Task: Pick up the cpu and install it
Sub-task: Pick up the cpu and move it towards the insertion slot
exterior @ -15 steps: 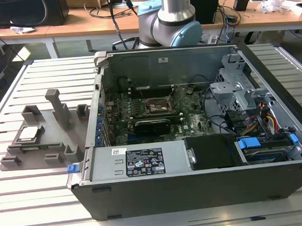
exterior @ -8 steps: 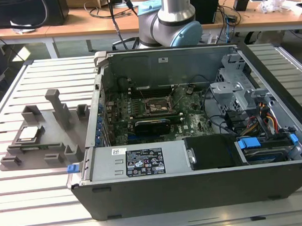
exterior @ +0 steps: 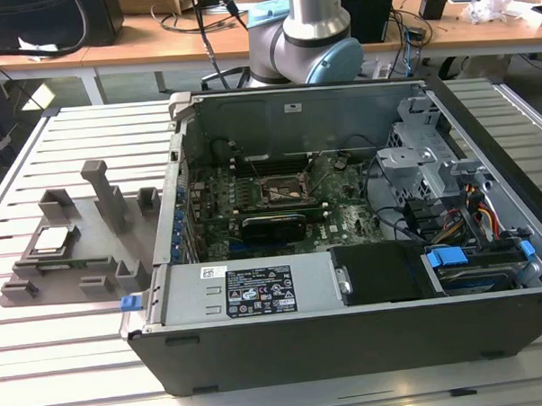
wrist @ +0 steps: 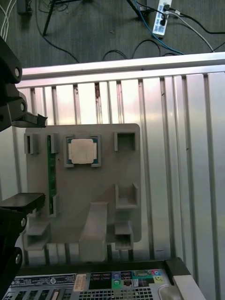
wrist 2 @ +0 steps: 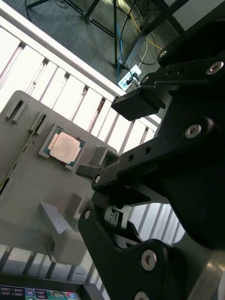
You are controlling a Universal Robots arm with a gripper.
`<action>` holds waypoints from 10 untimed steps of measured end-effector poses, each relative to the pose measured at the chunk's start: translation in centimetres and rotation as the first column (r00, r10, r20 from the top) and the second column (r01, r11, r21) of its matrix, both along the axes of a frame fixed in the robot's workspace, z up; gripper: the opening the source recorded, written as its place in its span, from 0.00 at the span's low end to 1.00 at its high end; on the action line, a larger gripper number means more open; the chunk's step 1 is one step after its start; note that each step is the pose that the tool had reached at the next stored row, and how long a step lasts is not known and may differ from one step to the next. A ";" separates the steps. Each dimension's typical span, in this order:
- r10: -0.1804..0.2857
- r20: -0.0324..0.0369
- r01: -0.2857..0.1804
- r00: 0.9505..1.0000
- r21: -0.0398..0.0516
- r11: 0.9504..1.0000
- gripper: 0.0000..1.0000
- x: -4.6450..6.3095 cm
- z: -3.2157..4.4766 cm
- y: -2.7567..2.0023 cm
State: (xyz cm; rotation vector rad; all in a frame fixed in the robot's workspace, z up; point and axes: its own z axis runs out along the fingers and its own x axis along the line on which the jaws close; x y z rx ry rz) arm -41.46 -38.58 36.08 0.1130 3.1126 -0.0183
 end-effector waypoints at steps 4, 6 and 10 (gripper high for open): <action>0.000 0.000 0.000 1.000 0.000 1.000 0.66 0.0 -0.20 0.00; 0.000 0.000 0.000 1.000 0.000 1.000 0.66 0.0 -0.28 0.00; 0.000 0.000 0.000 1.000 0.000 1.000 0.66 0.0 -0.38 0.00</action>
